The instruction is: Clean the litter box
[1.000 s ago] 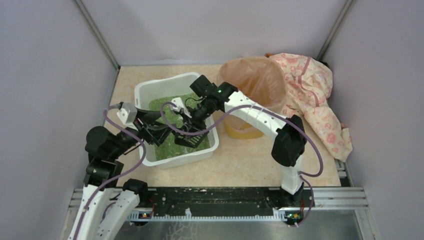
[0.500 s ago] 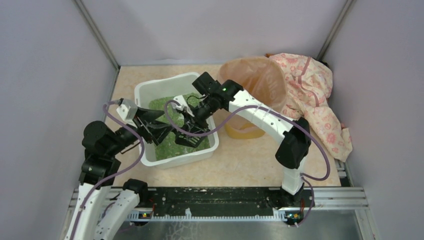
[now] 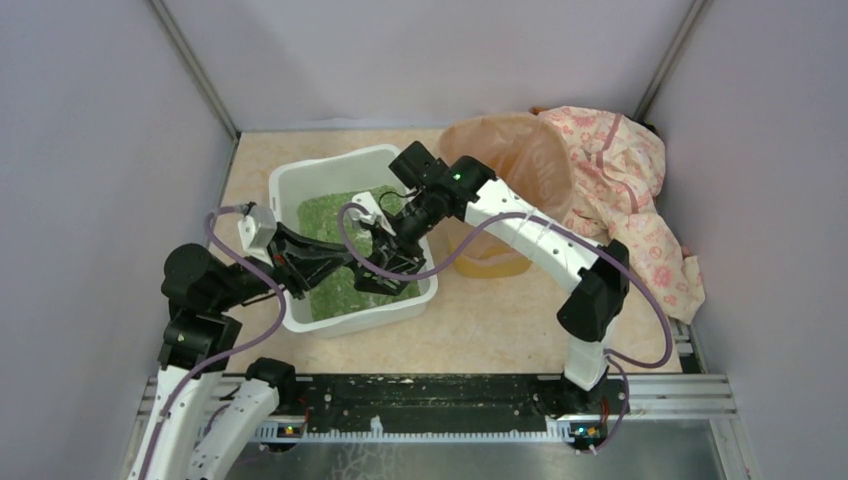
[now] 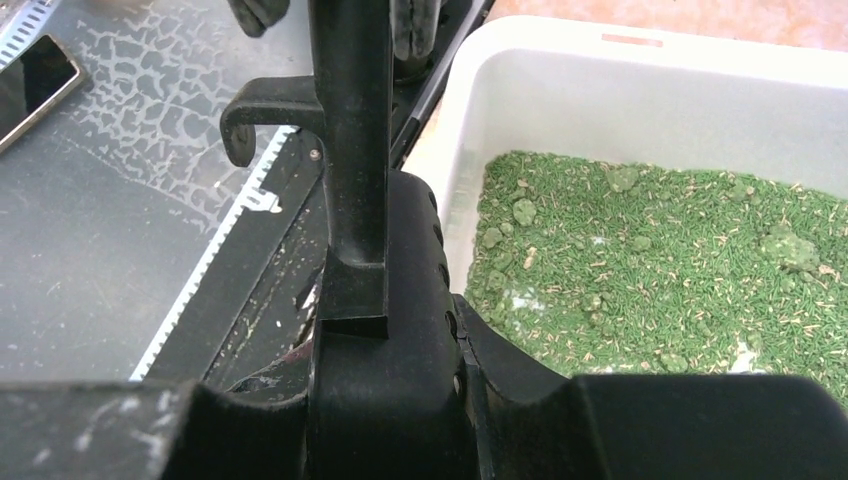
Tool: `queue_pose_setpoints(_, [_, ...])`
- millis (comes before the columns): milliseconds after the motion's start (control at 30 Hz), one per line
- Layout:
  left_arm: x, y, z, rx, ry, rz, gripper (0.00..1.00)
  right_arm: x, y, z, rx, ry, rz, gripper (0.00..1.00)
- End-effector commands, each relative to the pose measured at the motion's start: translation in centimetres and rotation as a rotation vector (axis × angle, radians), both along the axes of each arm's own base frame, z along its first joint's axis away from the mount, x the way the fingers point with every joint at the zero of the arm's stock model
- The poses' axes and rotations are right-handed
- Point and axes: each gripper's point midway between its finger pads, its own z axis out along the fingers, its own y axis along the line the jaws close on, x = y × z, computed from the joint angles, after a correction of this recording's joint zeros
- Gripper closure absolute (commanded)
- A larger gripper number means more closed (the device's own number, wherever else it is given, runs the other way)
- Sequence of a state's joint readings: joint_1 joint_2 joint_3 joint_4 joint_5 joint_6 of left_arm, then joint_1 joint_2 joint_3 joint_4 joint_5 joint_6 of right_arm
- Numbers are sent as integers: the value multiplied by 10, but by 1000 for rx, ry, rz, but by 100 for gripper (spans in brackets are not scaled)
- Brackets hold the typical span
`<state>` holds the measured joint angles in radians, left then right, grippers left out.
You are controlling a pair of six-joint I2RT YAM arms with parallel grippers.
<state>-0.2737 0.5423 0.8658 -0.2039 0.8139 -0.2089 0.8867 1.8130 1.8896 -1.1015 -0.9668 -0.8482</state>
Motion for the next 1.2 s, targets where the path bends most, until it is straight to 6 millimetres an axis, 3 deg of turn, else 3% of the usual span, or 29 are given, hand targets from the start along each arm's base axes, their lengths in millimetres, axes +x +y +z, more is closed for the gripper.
queue_pose_setpoints(0, [-4,-2,-3,5,-15,-30,100,-17,2,37,121,-22,82,100])
queue_pose_setpoints(100, [3,0,-5,4,0,4,100,-7,10,39,130,-24,10,96])
queue_pose_setpoints(233, [23,10,-15,25,40,122,100,26,22,41,152,-78,-220,45])
queue_pose_setpoints(300, [36,18,-24,47,70,199,100,42,23,45,160,-116,-319,33])
queue_pose_setpoints(533, [73,56,-51,71,171,507,100,87,27,66,245,-169,-614,32])
queue_pose_setpoints(633, [87,75,-59,50,231,654,100,94,24,72,303,-171,-683,32])
queue_pose_setpoints(733, [95,80,-63,18,268,707,100,98,21,75,328,-180,-718,32])
queue_pose_setpoints(933, [125,98,-85,-20,409,885,100,91,26,58,279,-102,-698,32])
queue_pose_setpoints(1167, [170,108,-88,21,414,1008,100,92,33,38,287,-64,-704,34])
